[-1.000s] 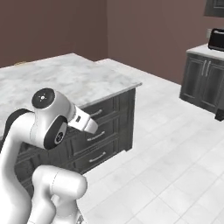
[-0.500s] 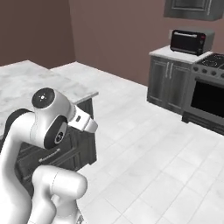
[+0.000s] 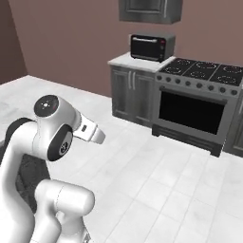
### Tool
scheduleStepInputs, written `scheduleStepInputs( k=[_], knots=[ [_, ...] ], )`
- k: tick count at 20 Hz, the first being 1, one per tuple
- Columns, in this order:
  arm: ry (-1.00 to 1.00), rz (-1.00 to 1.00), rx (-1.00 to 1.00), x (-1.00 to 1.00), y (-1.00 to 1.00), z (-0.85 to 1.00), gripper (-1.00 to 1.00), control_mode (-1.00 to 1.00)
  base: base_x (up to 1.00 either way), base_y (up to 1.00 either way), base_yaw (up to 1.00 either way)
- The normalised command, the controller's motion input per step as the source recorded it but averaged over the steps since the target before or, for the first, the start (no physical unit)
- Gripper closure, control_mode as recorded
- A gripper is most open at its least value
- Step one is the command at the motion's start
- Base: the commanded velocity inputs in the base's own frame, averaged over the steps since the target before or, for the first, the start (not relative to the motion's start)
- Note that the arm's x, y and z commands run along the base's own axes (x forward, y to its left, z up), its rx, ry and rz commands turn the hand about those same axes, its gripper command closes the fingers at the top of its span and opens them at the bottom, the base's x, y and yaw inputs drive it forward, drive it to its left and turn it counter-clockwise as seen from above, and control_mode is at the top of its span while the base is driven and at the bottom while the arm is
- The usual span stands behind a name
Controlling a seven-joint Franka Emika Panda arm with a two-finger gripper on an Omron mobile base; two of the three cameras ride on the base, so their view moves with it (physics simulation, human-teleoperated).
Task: Move the bowls from the cabinet to the plates on the dining table.
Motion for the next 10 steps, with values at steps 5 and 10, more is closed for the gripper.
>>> scheduleStepInputs(
  k=[5,10],
  knots=[
    [0.0,0.0,0.0,0.0,0.0,0.0,-1.0,1.0,0.8,-0.44,-0.41],
    [0.0,0.0,0.0,0.0,0.0,0.0,-1.0,1.0,0.43,-0.49,-0.23]
  ],
)
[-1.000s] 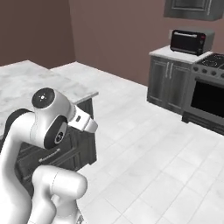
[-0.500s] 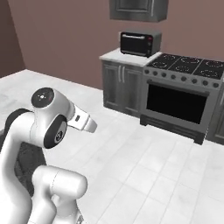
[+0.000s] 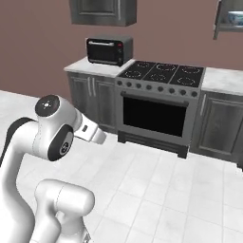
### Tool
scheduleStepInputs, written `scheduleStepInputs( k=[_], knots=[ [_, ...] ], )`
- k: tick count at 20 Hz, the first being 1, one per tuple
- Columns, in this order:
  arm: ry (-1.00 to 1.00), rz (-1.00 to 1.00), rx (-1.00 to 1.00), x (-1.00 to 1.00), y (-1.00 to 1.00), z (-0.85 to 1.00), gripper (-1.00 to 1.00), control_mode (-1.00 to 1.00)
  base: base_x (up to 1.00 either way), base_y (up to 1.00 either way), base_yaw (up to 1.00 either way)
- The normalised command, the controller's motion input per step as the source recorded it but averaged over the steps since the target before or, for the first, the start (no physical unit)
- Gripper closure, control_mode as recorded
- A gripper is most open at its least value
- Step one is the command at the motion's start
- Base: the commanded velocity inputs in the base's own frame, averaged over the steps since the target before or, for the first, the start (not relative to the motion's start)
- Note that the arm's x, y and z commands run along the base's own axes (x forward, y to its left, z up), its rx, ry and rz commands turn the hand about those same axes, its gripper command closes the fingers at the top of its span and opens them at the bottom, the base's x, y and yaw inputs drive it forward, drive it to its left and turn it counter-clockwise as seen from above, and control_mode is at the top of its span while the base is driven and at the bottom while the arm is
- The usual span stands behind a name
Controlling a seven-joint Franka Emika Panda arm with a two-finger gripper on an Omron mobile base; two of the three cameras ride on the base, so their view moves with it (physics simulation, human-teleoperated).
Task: Move the bowls from the cabinet to the plates on the dining table.
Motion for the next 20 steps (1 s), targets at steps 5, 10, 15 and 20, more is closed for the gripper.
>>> scheduleStepInputs(
  k=[5,10,15,20],
  knots=[
    [0.0,0.0,0.0,0.0,0.0,0.0,-1.0,1.0,0.0,-0.77,-0.04],
    [0.0,0.0,0.0,0.0,0.0,0.0,-1.0,1.0,0.0,-0.97,0.0],
    [0.0,0.0,0.0,0.0,0.0,0.0,-1.0,1.0,0.16,-0.91,-0.01],
    [0.0,0.0,0.0,0.0,0.0,0.0,-1.0,1.0,0.71,-0.76,-0.05]
  ],
)
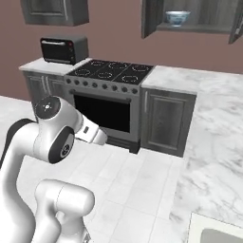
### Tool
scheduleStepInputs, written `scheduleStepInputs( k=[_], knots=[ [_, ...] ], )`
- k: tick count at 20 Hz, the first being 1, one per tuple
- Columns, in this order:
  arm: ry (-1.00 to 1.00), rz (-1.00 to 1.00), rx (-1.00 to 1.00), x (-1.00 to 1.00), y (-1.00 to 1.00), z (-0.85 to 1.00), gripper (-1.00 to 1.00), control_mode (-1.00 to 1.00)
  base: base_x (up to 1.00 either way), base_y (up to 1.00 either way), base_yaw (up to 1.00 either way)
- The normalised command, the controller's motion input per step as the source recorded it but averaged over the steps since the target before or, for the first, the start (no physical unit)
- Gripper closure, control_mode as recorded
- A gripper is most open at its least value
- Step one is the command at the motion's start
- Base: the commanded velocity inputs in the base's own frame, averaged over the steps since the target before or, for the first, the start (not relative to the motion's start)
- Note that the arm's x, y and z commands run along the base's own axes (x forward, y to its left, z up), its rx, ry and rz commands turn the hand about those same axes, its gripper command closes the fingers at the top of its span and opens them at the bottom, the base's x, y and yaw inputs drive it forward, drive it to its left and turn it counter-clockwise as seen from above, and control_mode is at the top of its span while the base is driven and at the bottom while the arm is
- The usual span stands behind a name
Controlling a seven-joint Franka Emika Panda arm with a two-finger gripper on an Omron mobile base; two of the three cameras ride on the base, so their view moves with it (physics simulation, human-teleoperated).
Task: Move the bowls from the cabinet to the plates on the dining table.
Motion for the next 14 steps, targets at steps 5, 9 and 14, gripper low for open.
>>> scheduleStepInputs(
  k=[5,9,14],
  knots=[
    [0.0,0.0,0.0,0.0,0.0,0.0,-1.0,1.0,0.97,-0.63,-0.08],
    [0.0,0.0,0.0,0.0,0.0,0.0,-1.0,1.0,0.94,-0.61,-0.09],
    [0.0,0.0,0.0,0.0,0.0,0.0,-1.0,1.0,0.89,-0.54,-0.09]
  ],
)
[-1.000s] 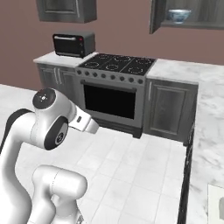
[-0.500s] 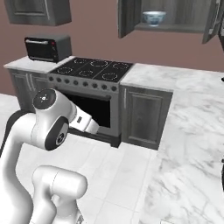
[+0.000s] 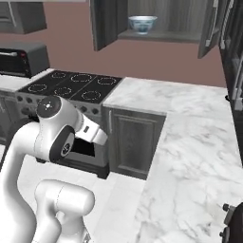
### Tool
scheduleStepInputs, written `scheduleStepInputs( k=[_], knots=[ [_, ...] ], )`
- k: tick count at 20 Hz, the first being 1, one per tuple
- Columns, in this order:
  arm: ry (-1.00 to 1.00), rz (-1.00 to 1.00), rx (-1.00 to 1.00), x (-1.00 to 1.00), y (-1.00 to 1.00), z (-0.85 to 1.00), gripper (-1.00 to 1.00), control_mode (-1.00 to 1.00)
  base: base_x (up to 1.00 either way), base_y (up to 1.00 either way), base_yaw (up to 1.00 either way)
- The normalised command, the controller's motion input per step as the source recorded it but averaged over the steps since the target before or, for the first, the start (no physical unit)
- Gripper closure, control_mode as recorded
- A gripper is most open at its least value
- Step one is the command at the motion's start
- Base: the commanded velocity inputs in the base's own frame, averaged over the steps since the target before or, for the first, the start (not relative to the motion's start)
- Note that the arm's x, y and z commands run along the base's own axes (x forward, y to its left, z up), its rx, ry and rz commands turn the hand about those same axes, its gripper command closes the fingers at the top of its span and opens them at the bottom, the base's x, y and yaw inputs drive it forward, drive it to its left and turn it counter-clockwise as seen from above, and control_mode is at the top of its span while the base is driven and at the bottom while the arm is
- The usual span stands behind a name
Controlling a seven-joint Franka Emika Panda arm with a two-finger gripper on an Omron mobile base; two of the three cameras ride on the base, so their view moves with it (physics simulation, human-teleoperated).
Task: Move the bowls from the cabinet to the plates on the dining table.
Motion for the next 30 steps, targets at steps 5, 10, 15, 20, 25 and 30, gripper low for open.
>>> scheduleStepInputs(
  k=[5,10,15,20,25,30],
  knots=[
    [0.0,0.0,0.0,0.0,0.0,0.0,-1.0,1.0,0.93,-0.19,-0.06],
    [0.0,0.0,0.0,0.0,0.0,0.0,-1.0,1.0,0.92,-0.12,-0.07],
    [0.0,0.0,0.0,0.0,0.0,0.0,-1.0,1.0,0.54,-0.35,-0.05],
    [0.0,0.0,0.0,0.0,0.0,0.0,-1.0,1.0,0.55,-0.38,-0.04],
    [0.0,0.0,0.0,0.0,0.0,0.0,-1.0,1.0,0.74,-0.25,-0.04],
    [0.0,0.0,0.0,0.0,0.0,0.0,-1.0,1.0,0.78,-0.21,-0.05]
  ],
)
